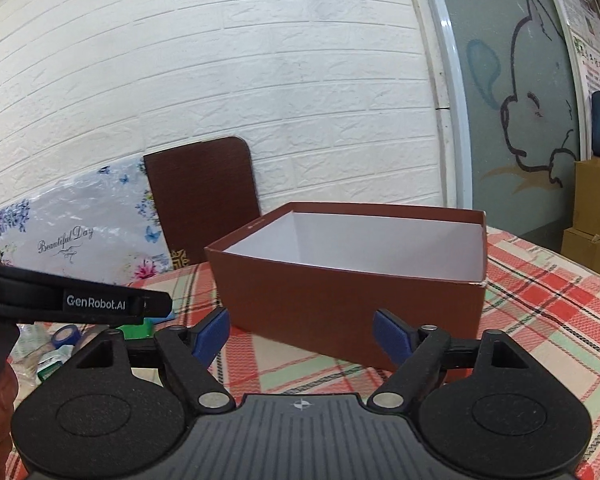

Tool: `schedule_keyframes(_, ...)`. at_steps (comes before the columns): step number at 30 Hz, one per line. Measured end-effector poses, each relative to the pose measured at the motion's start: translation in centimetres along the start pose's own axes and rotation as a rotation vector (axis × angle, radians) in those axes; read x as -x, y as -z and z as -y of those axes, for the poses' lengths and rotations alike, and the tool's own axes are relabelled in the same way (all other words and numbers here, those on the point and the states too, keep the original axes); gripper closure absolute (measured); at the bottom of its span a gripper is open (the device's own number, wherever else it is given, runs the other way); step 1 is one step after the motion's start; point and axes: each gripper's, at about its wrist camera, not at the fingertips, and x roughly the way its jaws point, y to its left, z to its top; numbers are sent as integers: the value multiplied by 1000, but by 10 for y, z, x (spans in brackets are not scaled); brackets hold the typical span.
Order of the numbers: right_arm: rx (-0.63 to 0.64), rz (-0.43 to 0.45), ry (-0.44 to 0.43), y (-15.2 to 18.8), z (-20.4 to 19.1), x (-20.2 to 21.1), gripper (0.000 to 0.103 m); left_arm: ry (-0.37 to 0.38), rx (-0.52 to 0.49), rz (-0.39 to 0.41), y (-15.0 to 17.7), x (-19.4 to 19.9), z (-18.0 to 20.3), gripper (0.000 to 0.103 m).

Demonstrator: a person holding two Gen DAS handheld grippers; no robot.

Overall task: Organize objects
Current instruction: 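Move the left gripper back over the table objects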

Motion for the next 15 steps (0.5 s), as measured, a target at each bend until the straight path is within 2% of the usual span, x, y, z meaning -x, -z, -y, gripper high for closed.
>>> schedule_keyframes(11, 97, -59, -68, 17, -46, 3, 23, -76, 53, -41, 35, 10, -46, 53)
schedule_keyframes(13, 115, -65, -82, 17, -55, 2, 23, -89, 66, -42, 39, 12, -55, 52)
schedule_keyframes(15, 133, -71, -96, 18, -65, 1, 23, -103, 78, -39, 42, 14, -65, 46)
